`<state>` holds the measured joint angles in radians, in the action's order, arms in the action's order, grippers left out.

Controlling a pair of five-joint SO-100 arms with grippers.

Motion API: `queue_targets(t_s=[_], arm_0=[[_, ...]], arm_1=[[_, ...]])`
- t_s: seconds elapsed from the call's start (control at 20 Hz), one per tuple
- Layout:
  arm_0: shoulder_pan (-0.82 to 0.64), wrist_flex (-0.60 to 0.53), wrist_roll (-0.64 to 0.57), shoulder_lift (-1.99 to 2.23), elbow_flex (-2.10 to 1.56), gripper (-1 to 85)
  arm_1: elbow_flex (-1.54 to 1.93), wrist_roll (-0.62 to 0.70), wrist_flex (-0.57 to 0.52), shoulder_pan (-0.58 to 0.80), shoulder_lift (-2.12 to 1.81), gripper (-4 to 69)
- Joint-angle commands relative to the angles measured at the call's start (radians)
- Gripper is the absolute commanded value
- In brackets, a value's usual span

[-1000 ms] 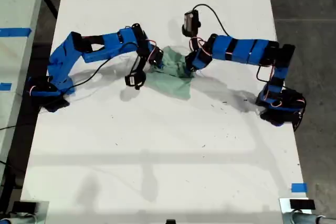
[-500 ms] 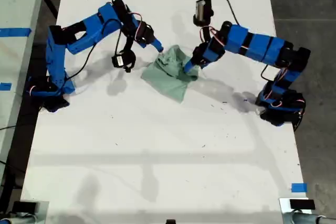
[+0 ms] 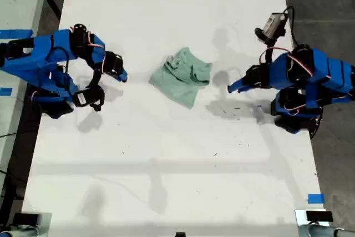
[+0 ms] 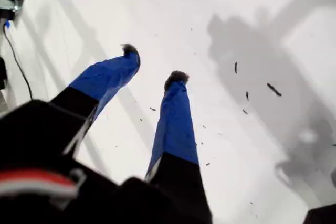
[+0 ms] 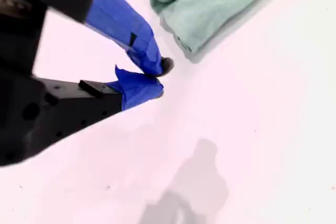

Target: Fold tshirt

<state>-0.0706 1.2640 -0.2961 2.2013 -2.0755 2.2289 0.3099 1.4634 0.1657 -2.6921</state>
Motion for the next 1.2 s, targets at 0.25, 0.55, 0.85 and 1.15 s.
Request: queue_targets(t_s=[0.25,0.55,0.85,1.15], arm_0=[[-0.002,0.086,0.215,1.131,-0.954,0.1],[-0.066,0.152,0.156,1.129,-0.942,5.2],[-0.061,0.152,0.155,1.129,-0.942,5.3],[-0.060,0.152,0.155,1.129,-0.942,5.3]], arm_1=[[0.670,-0.339,-0.149,-0.187,-0.675,5.3],[0.767,-0.086,-0.207,-0.135,-0.672,5.4],[0.764,0.295,-0.201,-0.141,-0.673,4.6],[0.764,0.295,-0.201,-0.141,-0.673,4.6]])
